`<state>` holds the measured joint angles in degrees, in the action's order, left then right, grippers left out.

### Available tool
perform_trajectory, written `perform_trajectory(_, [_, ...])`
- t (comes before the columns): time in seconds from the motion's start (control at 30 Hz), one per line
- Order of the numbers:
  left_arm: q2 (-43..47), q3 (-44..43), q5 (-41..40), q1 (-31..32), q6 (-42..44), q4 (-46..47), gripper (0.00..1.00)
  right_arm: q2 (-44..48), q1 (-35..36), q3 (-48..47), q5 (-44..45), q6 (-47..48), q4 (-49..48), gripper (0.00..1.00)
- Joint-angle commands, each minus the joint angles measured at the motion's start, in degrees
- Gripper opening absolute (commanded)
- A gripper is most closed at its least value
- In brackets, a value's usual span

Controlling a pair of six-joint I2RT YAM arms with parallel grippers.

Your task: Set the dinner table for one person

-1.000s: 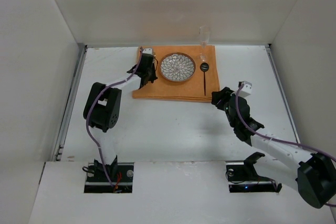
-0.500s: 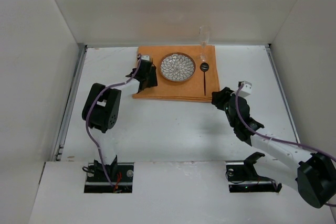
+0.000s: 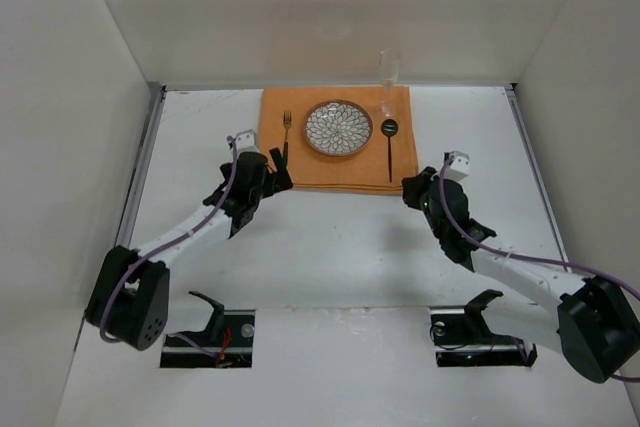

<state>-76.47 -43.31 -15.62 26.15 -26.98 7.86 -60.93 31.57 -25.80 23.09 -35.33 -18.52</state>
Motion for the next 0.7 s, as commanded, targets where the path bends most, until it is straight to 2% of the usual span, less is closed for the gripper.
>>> perform_trajectory(0.0, [6.92, 7.77, -2.05, -0.36, -5.35, -0.47, 1.00, -0.86, 0.55, -2.50, -0.68, 0.70, -3.01, 0.18])
perform_trajectory(0.17, [15.28, 17.10, -2.49, 2.36, -10.71, -2.58, 1.00, -2.70, 0.55, -2.85, -0.06, 1.05, -3.27, 0.40])
perform_trajectory(0.37, [15.30, 20.02, -2.58, 7.98, -14.15, -5.05, 1.00, -7.01, 0.64, -3.99, 0.46, 1.76, -3.62, 0.59])
perform_trajectory(0.67, [11.08, 19.58, -3.80, 12.56, -13.27, -2.94, 1.00, -7.80, 0.72, -3.20, 1.25, 1.85, -5.56, 0.63])
